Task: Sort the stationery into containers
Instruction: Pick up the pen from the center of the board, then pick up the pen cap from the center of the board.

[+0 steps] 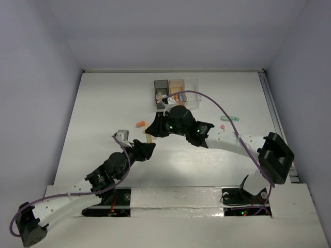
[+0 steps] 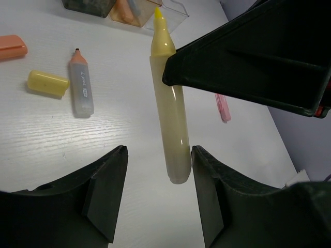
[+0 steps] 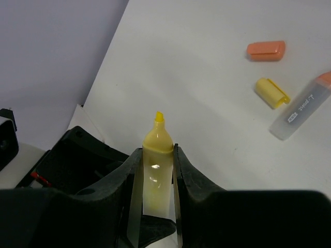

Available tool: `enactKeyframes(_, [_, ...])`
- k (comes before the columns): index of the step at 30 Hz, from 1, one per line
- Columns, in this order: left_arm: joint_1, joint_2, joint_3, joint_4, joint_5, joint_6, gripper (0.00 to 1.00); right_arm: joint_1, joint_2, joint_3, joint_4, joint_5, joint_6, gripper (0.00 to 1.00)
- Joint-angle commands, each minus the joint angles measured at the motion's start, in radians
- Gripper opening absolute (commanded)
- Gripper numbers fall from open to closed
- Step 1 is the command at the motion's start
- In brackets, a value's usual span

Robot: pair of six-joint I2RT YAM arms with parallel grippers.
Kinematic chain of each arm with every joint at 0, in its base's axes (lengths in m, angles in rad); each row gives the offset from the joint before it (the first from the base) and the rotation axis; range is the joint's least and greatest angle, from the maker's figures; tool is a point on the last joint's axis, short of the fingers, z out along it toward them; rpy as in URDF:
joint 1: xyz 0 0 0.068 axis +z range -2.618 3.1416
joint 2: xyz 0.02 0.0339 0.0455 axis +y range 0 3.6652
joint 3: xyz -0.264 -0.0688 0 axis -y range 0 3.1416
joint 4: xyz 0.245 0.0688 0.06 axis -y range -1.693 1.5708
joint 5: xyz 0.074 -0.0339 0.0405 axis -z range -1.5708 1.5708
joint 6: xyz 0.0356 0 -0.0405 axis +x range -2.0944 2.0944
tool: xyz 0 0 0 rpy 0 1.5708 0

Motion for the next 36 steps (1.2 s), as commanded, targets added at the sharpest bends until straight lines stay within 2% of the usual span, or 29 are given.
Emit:
enactKeyframes(1, [-0.003, -0.012, 0.028, 0.059, -0.013, 0.020, 0.48, 0.011, -0.014, -0.004, 0.071, -0.047, 0.015, 0.03])
enactKeyframes(5, [-0.003, -0.027, 0.031, 0.062, -0.011, 0.031, 0.46, 0.011, -0.008, -0.010, 0.072, -0.056, 0.017, 0.03])
enactKeyframes(10, [-0.003, -0.028, 0.032, 0.071, -0.013, 0.034, 0.34, 0.011, 0.001, -0.012, 0.084, -0.085, 0.025, 0.03])
enactKeyframes(18, [-0.003, -0.015, 0.037, 0.080, -0.013, 0.039, 0.29, 0.011, 0.021, -0.005, 0.100, -0.119, 0.031, 0.03])
enactKeyframes(25, [-0.003, -0.015, 0.045, 0.077, -0.016, 0.043, 0.31, 0.011, 0.023, -0.018, 0.098, -0.124, 0.031, 0.02])
enactKeyframes(26, [-0.003, -0.014, 0.046, 0.077, -0.017, 0.045, 0.29, 0.011, 0.021, -0.018, 0.098, -0.124, 0.031, 0.02])
enactKeyframes(29, [-0.003, -0.014, 0.051, 0.069, -0.025, 0.043, 0.05, 0.011, 0.018, -0.024, 0.098, -0.127, 0.031, 0.02])
enactKeyframes(30, [-0.003, -0.012, 0.052, 0.060, -0.039, 0.037, 0.00, 0.011, 0.017, -0.025, 0.100, -0.125, 0.031, 0.03])
enactKeyframes(36, [-0.003, -0.034, 0.054, 0.028, -0.040, 0.037, 0.00, 0.011, -0.008, -0.031, 0.094, -0.098, 0.020, 0.06])
